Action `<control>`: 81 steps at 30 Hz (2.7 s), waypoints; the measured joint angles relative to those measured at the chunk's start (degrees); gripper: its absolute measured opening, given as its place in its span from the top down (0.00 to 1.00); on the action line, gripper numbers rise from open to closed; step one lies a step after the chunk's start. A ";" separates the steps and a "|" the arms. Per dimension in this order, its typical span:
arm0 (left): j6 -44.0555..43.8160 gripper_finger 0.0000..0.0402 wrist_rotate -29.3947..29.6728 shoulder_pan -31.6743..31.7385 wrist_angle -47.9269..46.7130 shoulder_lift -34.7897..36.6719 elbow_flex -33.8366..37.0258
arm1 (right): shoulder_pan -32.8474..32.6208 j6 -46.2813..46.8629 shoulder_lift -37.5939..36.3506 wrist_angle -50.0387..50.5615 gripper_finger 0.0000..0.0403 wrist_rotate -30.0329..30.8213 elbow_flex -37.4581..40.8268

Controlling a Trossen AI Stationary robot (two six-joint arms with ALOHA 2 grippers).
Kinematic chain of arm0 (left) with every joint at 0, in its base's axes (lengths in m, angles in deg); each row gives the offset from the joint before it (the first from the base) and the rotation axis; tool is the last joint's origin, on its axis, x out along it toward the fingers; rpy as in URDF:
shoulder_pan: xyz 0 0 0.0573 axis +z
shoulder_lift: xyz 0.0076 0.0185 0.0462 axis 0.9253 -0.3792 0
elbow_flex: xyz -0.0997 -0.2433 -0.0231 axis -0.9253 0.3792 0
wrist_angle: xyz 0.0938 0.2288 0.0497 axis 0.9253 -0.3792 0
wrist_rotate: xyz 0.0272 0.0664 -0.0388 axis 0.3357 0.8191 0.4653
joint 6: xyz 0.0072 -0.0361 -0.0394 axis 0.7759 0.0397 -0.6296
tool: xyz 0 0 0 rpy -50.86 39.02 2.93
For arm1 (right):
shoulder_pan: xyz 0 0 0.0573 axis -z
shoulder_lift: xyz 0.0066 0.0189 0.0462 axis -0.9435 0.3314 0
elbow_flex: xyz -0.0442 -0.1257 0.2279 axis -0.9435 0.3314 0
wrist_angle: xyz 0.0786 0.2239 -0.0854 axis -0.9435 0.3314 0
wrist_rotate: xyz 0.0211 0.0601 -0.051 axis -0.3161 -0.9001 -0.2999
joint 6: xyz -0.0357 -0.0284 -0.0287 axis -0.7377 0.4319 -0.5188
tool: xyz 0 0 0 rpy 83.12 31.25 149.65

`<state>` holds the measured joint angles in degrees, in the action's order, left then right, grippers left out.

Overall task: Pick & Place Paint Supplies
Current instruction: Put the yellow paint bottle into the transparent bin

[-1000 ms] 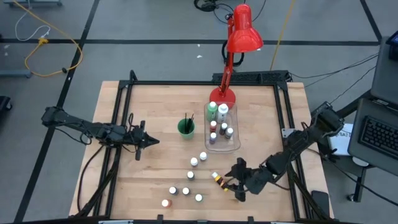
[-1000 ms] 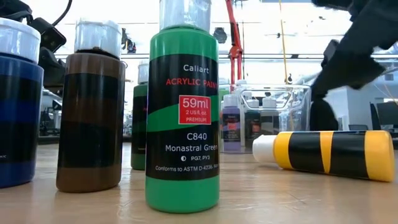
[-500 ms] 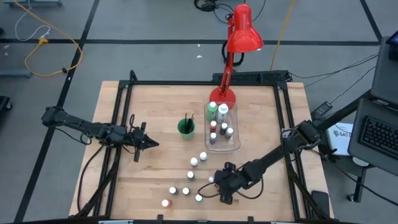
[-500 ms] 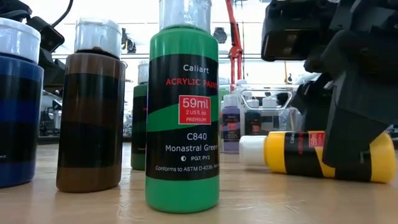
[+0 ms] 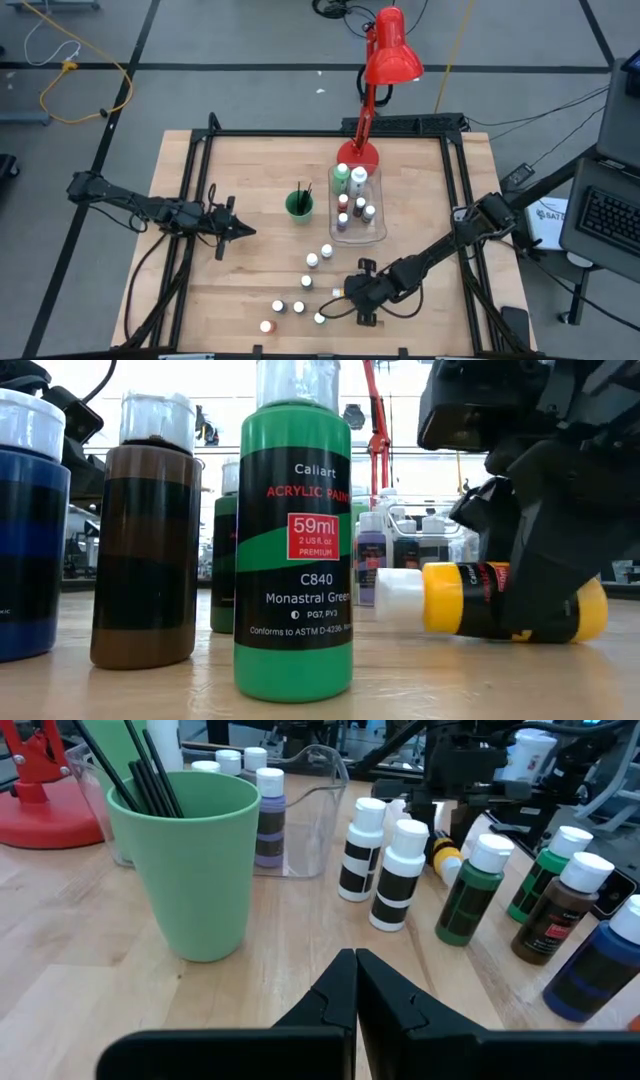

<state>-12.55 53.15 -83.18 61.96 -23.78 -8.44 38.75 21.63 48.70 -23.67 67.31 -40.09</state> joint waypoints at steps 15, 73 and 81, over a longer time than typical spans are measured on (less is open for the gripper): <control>6.64 0.99 2.85 0.00 9.28 0.02 0.18 | -5.90 -21.27 -14.71 -3.74 0.69 31.84 0.44; 35.25 0.33 -10.35 -0.44 40.27 -58.67 -30.38 | 8.71 -50.96 -19.00 -64.72 0.68 -0.94 26.11; 33.89 0.33 -12.67 -0.42 52.36 -67.75 -34.79 | 9.87 -49.20 -19.00 -64.23 0.68 4.94 26.09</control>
<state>21.35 40.49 -83.60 114.32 -91.53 -43.23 48.62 -27.57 29.70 -87.90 72.25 -14.00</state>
